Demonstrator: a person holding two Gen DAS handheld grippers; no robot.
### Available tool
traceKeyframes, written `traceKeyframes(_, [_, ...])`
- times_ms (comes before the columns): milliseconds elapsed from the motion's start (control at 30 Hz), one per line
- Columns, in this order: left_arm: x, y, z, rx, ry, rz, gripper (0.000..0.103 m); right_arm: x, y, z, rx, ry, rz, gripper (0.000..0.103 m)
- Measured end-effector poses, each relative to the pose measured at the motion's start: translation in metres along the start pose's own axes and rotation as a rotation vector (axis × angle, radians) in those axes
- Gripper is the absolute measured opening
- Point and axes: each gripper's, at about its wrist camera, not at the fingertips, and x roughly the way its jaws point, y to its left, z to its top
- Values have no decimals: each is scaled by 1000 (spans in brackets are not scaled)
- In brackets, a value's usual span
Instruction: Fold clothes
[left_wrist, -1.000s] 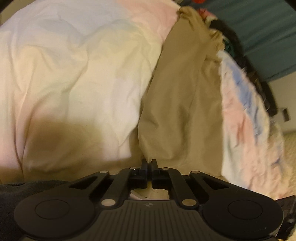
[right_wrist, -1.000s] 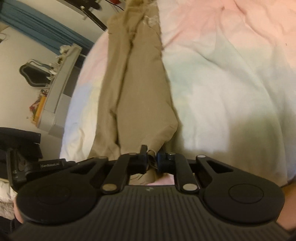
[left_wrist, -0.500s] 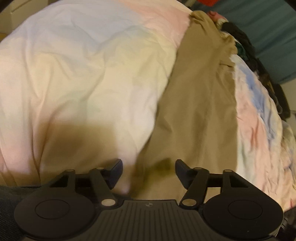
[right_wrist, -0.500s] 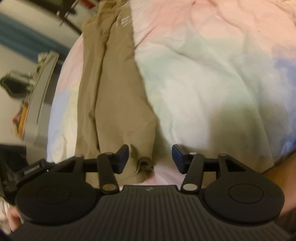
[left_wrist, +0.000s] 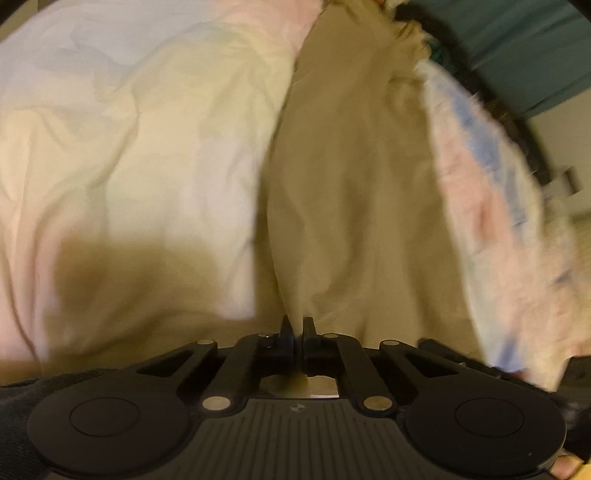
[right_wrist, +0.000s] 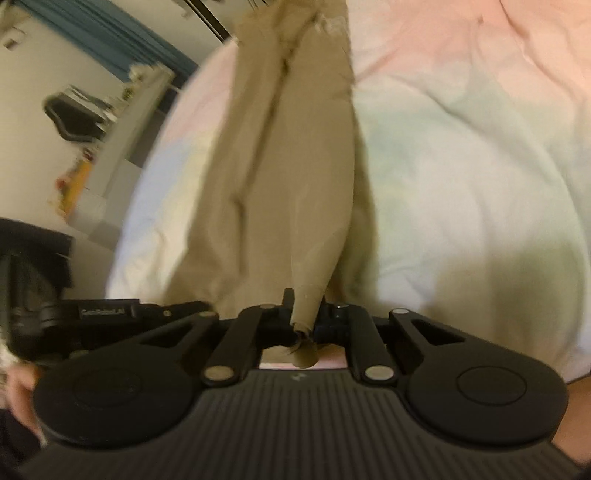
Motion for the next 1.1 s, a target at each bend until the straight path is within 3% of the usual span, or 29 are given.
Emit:
traceKeyframes(167, [-59,-2,13,-75,-95,-183,3,-49,14,17,28,-112,71,9])
traceKeyframes(333, [-126,-17,23,-88,-220,-353,3,-106,49,39,-55,-259,84,9])
traceKeyframes(433, [-153,-21,11,-91,-271,-411,3,-129,59,37,-73,-296,117,8])
traceKeyframes(533, [-171,-16,-22,-96,-286,-448,3,-150,62,19,-101,-330,118,9])
traceKeyframes(667, [-173,-1,-68,-177,-262,-474,3,-161,52,-31,-101,-355,104,9])
traceKeyframes(767, [-161,4,-86,-251,-259,-437,3,-153,37,-38,-56,-354,94,9])
traceKeyframes(867, [-148,-4,-58,-268,-278,-419,3,-138,31,-16,-18,-359,76,9])
traceKeyframes(967, [-125,-16,-10,-284,-305,-387,3,-115,29,27,23,-370,59,9])
traceKeyframes(1100, [-110,-49,52,-209,-421,-305,4,-78,34,89,30,-429,-4,9])
